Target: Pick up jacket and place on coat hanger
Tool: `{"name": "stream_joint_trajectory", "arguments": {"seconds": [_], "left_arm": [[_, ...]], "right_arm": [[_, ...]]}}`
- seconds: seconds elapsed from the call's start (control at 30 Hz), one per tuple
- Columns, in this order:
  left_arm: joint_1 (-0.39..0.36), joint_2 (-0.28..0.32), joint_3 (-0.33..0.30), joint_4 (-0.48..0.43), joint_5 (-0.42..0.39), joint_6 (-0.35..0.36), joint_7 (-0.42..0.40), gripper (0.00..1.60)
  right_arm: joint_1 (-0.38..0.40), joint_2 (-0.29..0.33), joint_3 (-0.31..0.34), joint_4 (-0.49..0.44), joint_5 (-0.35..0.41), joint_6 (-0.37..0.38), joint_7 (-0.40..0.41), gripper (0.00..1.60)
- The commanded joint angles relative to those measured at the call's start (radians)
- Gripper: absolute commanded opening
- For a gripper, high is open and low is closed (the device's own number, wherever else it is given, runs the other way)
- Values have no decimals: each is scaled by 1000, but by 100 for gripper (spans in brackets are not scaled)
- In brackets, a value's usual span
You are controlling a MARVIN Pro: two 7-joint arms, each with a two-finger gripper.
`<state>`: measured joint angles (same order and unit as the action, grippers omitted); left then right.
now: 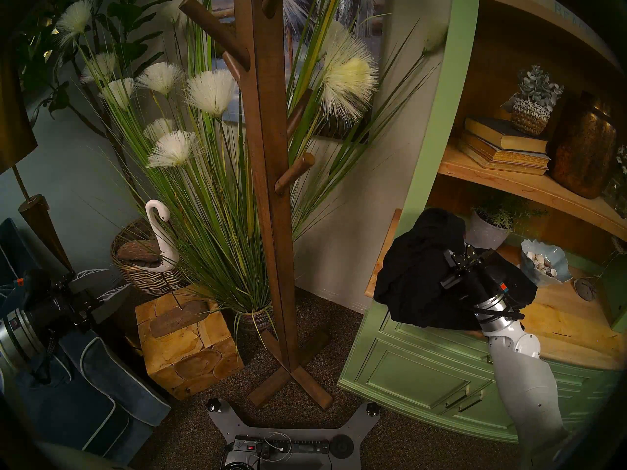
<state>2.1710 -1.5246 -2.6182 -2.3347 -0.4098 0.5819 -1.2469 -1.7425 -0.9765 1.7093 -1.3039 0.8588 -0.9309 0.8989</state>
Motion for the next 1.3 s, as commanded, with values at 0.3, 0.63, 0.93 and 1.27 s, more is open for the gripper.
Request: {"name": "stream_joint_trajectory", "arguments": {"seconds": [0.3, 0.63, 0.93, 1.27], "left_arm": [[-5, 2, 2, -11, -3, -1, -5, 160], [-5, 2, 2, -11, -2, -1, -6, 160], [-6, 2, 2, -12, -1, -1, -7, 160], [-7, 1, 1, -13, -2, -1, -8, 160]], "right_arm": [[56, -30, -128, -207, 27, -29, 92, 0], [88, -39, -174, -298, 36, -29, 79, 0], [171, -70, -202, -398, 47, -29, 70, 0], [241, -120, -270, -511, 39, -29, 64, 0]]}}
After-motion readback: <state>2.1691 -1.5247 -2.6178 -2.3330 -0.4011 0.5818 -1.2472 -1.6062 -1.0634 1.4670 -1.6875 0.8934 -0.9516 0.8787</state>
